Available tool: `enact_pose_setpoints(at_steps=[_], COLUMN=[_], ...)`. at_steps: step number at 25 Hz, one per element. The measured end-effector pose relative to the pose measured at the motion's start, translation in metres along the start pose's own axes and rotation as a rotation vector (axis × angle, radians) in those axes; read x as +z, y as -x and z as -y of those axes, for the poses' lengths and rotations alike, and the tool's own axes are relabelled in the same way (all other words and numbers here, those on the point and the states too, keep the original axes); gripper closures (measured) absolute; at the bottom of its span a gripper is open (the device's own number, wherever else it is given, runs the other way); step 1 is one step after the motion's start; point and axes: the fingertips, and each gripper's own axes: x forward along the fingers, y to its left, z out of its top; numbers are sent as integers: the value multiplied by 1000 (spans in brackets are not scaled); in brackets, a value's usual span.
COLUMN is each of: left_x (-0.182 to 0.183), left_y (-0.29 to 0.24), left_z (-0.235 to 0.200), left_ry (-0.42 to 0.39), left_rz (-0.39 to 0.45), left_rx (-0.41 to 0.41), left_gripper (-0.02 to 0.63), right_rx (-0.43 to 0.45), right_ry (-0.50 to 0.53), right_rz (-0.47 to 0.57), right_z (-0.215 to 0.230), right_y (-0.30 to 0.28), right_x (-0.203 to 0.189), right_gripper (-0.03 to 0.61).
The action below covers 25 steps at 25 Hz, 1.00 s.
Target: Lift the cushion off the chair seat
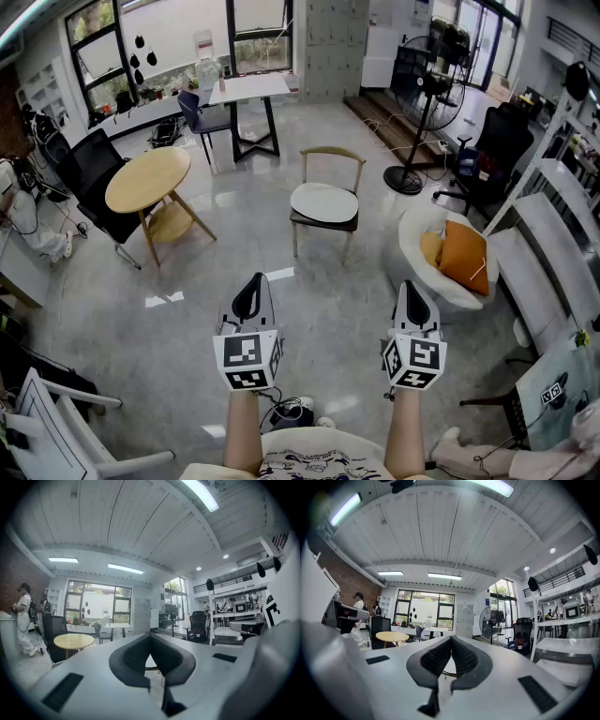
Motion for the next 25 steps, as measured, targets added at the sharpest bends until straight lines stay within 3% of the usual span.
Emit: enact_pose_setpoints(at_steps=[12,18,25], left_x=[-8,-18,-21], left_y=[-1,-12,-45], left_z=[-8,-36,-66], left_ry=[8,31,43], left_rz=[-12,-31,-11], left_rx=[0,23,32], left_gripper=[600,600,386], right_rx=[3,-9,-1], right_ry=[2,-26,-42], right_rz=[-11,0,0], right_z=[-8,-21,-35], right_y=[-3,-17,-51], right_x=[-5,-11,-18], right_gripper=[565,557,364])
